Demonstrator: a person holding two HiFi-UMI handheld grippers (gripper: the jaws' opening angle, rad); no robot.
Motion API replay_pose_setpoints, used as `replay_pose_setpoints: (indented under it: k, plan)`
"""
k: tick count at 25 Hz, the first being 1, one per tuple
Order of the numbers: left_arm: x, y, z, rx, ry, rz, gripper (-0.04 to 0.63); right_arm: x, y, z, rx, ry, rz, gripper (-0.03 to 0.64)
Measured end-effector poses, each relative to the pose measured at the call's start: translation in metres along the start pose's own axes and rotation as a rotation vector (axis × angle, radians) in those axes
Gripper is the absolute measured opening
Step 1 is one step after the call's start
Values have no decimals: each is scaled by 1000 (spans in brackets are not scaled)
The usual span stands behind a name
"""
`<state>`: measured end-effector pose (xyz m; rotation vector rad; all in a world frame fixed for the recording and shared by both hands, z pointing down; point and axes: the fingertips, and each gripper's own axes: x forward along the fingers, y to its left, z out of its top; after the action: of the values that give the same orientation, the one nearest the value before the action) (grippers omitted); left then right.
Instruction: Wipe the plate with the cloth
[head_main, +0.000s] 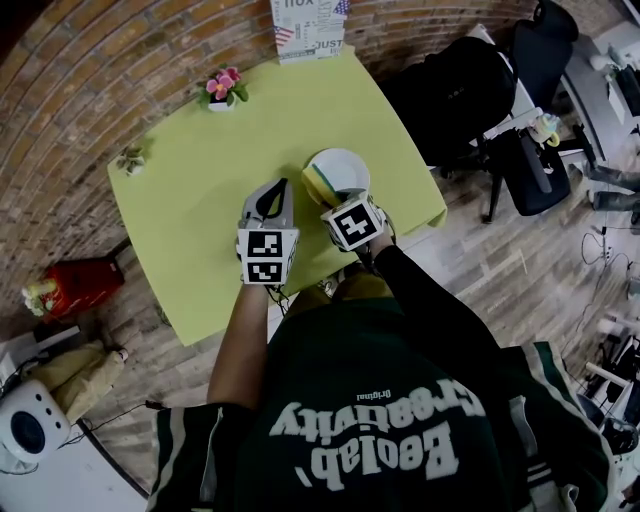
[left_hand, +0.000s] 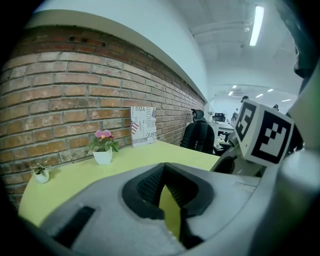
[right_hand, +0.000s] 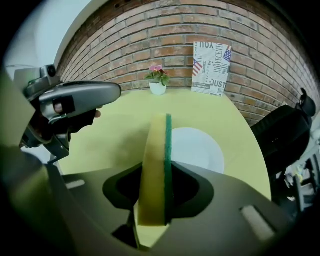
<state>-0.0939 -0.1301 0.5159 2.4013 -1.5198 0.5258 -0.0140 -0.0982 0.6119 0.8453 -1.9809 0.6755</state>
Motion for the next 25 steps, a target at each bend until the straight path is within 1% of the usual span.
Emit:
replay_pose_setpoints:
  k: [5, 9, 17, 21, 25]
  plan:
    - [5, -5, 2, 2, -2, -14, 6, -7, -30, -1, 16, -15, -69, 149]
    - [9, -9, 4, 4, -3, -27, 6, -14, -56, -8, 65, -2, -123, 149]
    - [16, -16, 9, 10, -6, -43, 6, -29, -96, -21, 116, 4, -207, 149]
    - [18, -18, 10, 11, -8, -47, 6, -31, -107, -27, 148, -1, -223, 152]
    - [18, -20, 10, 18, -3, -51, 6, -32, -105, -25, 135, -9, -221, 152]
